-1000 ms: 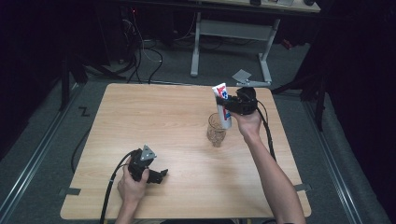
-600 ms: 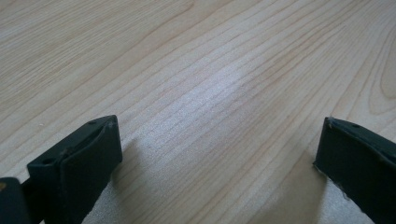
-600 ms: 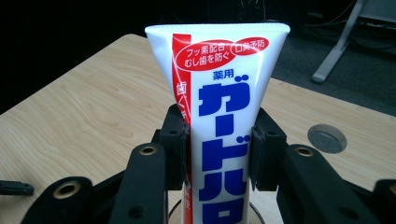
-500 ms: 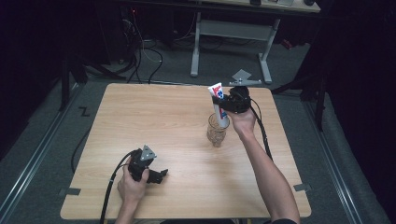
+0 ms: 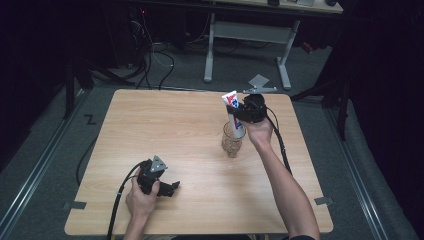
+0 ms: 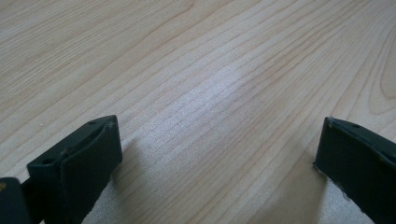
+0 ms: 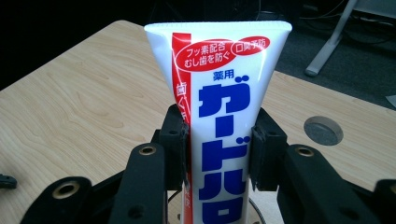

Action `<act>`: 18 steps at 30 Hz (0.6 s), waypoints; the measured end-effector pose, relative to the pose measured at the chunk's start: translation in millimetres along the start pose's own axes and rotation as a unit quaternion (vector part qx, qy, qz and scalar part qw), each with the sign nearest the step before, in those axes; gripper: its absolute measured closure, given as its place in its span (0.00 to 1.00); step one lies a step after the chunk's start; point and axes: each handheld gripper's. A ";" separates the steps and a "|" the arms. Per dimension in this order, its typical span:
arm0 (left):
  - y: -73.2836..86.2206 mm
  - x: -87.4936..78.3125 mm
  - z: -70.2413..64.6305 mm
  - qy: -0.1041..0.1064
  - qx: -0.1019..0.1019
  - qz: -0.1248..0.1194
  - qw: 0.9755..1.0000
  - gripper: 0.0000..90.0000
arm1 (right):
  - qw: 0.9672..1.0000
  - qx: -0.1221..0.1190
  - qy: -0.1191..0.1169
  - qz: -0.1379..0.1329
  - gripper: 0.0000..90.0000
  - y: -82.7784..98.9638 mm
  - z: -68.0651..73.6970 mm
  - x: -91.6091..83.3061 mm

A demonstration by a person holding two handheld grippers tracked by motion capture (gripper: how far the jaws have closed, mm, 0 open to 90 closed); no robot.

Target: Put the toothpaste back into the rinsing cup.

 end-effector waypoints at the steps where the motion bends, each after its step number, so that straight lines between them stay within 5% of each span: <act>1: 0.0 0.0 0.0 0.000 0.000 0.000 1.000 0.01 | 1.000 0.000 -0.001 -0.001 0.71 0.6 -0.2 0.2; 18: 0.0 0.0 -0.1 0.000 -0.001 0.000 1.000 0.01 | 1.000 -0.001 0.000 0.007 0.71 8.7 0.7 5.9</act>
Point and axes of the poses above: each handheld gripper's, and its own axes: x roughly forward along the jaws, y roughly out of its underside, z roughly to its left, and after that the axes turned 5 degrees about -x, right-handed
